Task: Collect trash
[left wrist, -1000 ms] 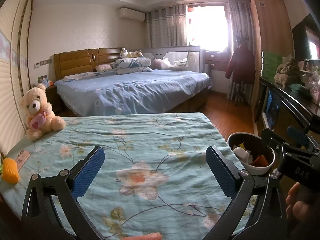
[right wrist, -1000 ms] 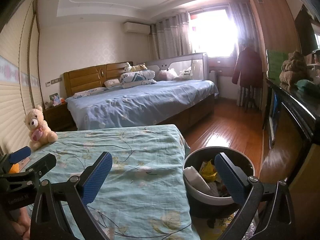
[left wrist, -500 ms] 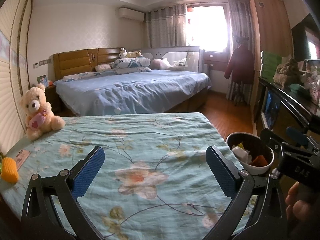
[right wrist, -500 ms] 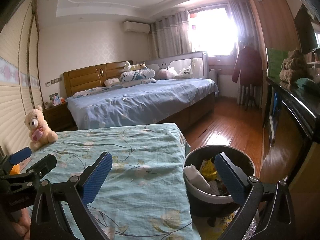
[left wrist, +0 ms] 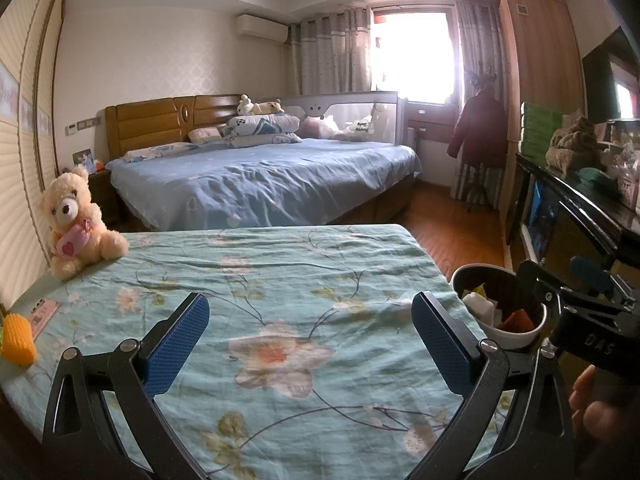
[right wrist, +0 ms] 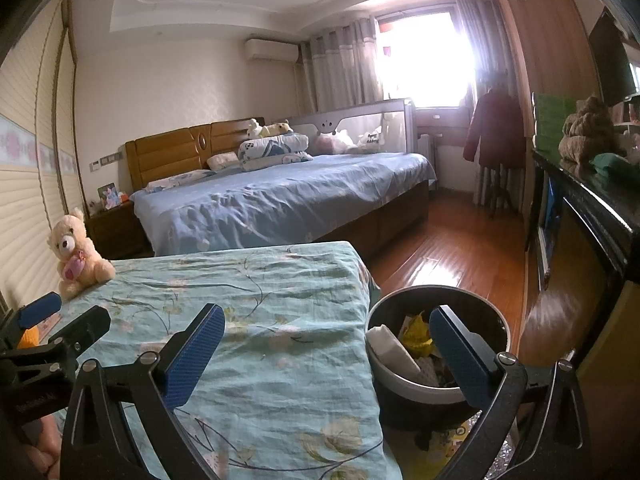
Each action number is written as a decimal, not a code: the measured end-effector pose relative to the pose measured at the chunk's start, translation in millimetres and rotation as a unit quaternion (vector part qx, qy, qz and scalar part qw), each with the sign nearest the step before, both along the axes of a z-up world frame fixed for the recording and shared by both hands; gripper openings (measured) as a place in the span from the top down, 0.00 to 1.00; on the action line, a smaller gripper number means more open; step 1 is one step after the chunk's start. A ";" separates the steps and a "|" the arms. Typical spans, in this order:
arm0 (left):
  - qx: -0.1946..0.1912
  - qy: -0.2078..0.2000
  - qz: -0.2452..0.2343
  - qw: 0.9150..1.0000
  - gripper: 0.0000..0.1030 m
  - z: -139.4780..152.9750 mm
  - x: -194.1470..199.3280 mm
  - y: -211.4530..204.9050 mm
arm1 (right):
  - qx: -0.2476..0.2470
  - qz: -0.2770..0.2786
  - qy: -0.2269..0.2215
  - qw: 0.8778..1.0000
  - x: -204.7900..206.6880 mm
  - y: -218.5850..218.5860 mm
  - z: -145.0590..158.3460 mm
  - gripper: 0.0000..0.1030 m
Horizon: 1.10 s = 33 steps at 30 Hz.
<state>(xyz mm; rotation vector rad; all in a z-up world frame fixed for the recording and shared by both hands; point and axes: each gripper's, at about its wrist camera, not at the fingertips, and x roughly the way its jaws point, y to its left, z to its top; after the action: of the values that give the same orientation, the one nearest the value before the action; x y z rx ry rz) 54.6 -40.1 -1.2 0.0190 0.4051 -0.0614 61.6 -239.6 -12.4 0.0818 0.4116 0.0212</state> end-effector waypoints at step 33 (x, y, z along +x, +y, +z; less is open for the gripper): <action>0.000 0.001 0.000 1.000 0.00 0.1 0.0 -0.2 | 0.002 0.005 0.002 1.000 -1.0 2.6 0.6 0.00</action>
<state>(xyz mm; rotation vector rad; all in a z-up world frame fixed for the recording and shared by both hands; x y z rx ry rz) 54.6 -40.2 -1.1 0.0197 0.4062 -0.0613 60.7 -237.0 -11.9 0.0830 0.4169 0.0307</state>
